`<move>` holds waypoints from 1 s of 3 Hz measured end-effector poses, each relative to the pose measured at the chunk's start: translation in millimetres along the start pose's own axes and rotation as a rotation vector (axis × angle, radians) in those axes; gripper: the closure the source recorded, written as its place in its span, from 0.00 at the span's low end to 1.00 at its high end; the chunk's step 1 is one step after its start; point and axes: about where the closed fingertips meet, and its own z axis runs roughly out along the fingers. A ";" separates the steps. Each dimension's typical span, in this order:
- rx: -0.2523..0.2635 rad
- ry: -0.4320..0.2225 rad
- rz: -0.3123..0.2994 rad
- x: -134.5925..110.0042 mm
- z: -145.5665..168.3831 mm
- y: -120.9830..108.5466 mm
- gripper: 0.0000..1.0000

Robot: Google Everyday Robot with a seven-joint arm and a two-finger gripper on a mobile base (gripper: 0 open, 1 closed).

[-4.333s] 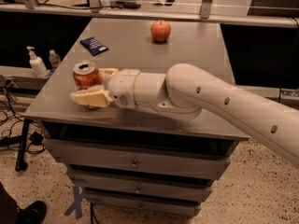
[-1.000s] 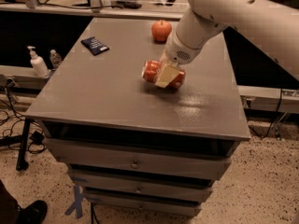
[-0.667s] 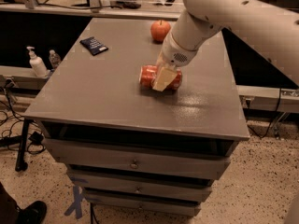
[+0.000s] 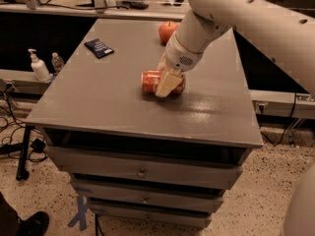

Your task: Knock coke can over

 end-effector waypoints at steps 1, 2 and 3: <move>-0.054 -0.008 -0.027 -0.8 1.1 4.8 0.00; -0.056 -0.007 -0.026 -0.2 1.1 5.4 0.00; -0.038 -0.034 0.014 9.0 -9.4 6.0 0.00</move>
Offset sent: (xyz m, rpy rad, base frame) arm -0.0051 -0.0017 0.0015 0.0027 0.0418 0.0536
